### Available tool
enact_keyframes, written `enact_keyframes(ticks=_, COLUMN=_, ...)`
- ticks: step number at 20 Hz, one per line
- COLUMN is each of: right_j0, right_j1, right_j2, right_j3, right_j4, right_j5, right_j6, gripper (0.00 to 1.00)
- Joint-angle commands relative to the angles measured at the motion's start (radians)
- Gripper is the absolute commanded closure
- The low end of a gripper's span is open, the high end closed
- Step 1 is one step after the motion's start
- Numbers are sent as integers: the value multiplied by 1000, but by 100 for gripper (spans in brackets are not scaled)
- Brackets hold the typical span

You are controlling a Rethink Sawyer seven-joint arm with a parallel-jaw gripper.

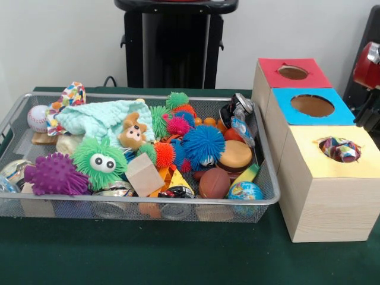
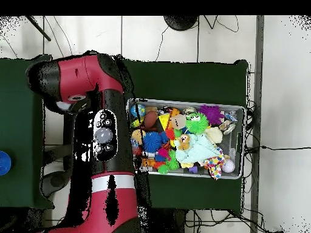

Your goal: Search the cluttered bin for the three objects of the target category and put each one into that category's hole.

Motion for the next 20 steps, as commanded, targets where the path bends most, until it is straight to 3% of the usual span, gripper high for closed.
enact_keyframes(ticks=1, right_j0=-4, right_j1=45, right_j2=38, right_j3=83, right_j4=-14, right_j5=-68, right_j6=67, gripper=100)
enact_keyframes(ticks=9, right_j0=-16, right_j1=53, right_j2=54, right_j3=98, right_j4=-12, right_j5=-64, right_j6=9, gripper=100)
enact_keyframes(ticks=14, right_j0=-27, right_j1=34, right_j2=65, right_j3=196, right_j4=-9, right_j5=-147, right_j6=-16, gripper=100)
enact_keyframes(ticks=20, right_j0=-31, right_j1=36, right_j2=64, right_j3=234, right_j4=-44, right_j5=-235, right_j6=-69, gripper=100)
